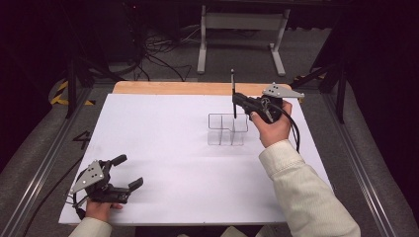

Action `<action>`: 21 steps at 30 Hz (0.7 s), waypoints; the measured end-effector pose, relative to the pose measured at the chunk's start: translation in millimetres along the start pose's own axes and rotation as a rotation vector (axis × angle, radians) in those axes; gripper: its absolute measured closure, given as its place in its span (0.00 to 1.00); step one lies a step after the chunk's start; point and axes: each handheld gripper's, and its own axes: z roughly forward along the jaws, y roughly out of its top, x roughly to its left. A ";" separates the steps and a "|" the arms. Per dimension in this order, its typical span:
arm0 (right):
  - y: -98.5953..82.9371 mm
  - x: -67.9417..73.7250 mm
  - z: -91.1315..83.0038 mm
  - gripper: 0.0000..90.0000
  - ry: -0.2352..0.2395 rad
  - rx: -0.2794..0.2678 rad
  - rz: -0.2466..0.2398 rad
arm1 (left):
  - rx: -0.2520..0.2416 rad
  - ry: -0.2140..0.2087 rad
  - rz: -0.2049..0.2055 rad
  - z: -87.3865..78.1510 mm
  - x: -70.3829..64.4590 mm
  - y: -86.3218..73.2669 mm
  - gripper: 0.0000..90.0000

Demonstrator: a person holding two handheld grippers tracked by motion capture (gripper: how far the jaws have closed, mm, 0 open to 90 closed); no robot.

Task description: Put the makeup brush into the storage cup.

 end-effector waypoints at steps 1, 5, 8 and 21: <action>0.2 -0.8 1.1 0.93 -0.002 0.000 0.001 | -0.001 0.001 -0.002 0.0 -0.1 0.0 0.00; 0.4 -4.2 5.7 0.93 -0.019 0.001 0.012 | -0.001 0.000 -0.002 0.0 0.0 0.0 0.00; -0.1 -6.2 8.6 0.93 -0.023 0.001 0.024 | -0.001 0.000 -0.002 0.0 0.0 0.0 0.00; -15.0 -10.6 22.4 0.93 -0.024 0.024 0.029 | -0.002 -0.003 -0.001 0.0 0.2 -0.1 0.00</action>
